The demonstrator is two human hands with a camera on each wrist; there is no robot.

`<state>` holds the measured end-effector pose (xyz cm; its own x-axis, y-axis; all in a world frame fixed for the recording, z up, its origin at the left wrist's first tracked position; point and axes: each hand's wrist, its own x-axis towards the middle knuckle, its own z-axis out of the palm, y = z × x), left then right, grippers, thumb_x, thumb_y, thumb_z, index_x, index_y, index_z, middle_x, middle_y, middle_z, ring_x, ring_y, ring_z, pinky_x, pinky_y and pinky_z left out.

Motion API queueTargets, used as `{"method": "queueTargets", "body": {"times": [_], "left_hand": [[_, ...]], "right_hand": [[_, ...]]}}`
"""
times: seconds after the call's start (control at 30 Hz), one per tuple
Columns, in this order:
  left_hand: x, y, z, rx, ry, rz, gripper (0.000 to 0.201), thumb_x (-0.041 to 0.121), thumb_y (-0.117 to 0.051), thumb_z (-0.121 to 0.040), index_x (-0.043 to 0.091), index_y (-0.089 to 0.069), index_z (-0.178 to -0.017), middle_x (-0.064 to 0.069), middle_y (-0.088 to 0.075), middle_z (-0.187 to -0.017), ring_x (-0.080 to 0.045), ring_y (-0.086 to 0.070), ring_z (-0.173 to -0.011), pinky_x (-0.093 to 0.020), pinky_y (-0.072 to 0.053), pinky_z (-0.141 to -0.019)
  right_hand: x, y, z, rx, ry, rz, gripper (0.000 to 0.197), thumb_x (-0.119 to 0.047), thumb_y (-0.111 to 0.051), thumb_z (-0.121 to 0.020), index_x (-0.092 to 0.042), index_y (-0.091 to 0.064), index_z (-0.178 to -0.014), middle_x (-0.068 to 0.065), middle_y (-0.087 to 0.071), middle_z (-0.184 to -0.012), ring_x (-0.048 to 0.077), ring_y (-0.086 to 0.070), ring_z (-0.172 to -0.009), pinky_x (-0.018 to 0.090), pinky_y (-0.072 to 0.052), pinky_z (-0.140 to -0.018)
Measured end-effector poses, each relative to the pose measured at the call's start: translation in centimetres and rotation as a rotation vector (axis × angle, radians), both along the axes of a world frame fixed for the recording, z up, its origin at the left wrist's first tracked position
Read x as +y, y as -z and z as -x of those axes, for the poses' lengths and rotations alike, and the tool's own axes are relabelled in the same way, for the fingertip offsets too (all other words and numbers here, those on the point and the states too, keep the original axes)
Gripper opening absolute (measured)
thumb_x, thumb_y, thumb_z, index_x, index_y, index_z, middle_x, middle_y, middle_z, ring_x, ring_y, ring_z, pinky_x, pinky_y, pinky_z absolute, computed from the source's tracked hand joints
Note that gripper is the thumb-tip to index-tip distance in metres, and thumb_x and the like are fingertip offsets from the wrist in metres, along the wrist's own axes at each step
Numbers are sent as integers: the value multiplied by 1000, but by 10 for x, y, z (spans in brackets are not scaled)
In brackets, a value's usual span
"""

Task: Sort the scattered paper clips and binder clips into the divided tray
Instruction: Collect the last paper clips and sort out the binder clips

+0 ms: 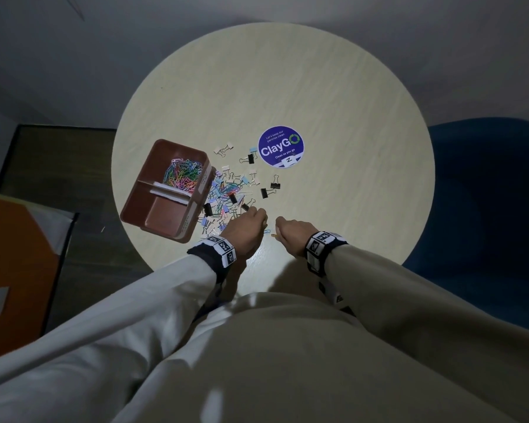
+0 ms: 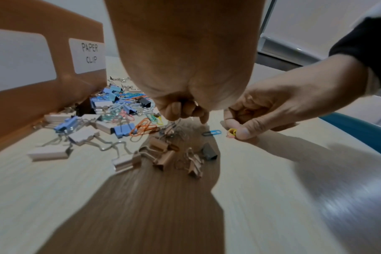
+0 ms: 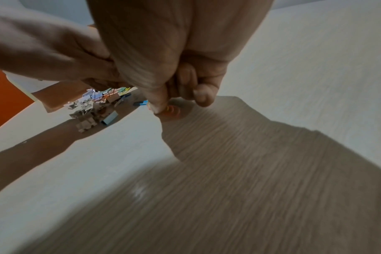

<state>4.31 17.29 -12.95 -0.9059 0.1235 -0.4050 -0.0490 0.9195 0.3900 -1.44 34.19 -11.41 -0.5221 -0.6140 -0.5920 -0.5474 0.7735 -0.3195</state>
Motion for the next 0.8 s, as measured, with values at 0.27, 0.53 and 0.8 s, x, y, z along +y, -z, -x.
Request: {"method": "queueTargets", "body": {"times": [0.27, 0.53, 0.8], "left_hand": [[9, 7, 2, 54, 86, 103, 13, 21, -55, -95, 11, -51, -103, -9, -51, -98, -28, -56, -79, -40, -47, -60], [-7, -23, 18, 93, -179, -56, 14, 27, -46, -100, 15, -41, -94, -4, -45, -91, -26, -51, -74, -36, -40, -60], [-89, -76, 40, 223, -525, -110, 13, 10, -42, -102, -1, -38, -108, -19, -59, -89, -33, -56, -74, -41, -42, -62]], "right_hand": [[3, -8, 6, -43, 198, 66, 27, -38, -33, -103, -12, -35, -96, 10, -56, -77, 31, -51, -65, 38, -39, -60], [-28, -34, 25, -90, 308, 268, 20, -29, -34, -103, -10, -36, -103, 9, -57, -76, 26, -54, -61, 36, -39, -56], [-122, -74, 52, -153, 344, 533, 19, -27, -35, -103, -8, -36, -97, 5, -46, -74, 22, -45, -66, 36, -40, -63]]}}
